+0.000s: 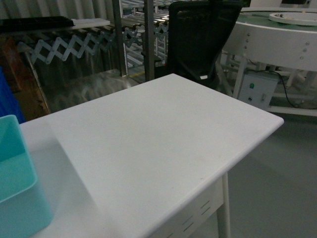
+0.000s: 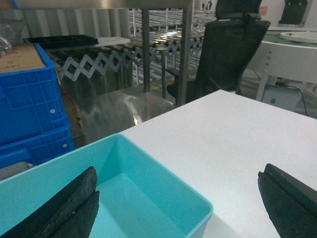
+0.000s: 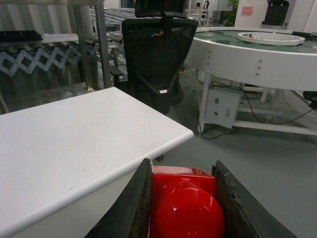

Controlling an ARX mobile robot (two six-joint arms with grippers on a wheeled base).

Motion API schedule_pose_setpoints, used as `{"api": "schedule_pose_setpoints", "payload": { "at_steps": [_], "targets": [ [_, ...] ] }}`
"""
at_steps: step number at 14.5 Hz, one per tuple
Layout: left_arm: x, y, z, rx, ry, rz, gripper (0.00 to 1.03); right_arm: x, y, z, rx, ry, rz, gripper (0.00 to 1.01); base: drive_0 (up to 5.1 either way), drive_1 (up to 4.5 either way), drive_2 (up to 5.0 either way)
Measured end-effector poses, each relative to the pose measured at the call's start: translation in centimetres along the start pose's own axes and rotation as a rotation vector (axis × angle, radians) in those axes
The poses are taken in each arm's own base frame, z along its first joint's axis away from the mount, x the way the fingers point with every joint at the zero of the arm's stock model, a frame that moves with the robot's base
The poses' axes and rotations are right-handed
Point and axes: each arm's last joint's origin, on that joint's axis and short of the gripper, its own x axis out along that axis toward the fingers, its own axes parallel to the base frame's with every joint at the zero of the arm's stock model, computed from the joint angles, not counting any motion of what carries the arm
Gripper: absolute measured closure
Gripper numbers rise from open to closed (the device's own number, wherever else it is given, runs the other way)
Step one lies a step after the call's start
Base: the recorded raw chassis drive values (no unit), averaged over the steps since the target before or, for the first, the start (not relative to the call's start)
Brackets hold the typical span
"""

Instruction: Pick red block from blue box to shelf

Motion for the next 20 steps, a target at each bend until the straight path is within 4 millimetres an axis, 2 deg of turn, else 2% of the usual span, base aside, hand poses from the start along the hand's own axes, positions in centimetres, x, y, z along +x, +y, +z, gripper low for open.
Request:
{"api": "schedule_pose_setpoints", "payload": {
  "at_steps": [20],
  "targets": [
    [0.00,0.00,0.00,0.000,0.000,0.000,0.05,0.00,0.00,0.00,0.000,0.000,0.000,0.74,-1.5,-1.52,-1.5]
  ]
}}
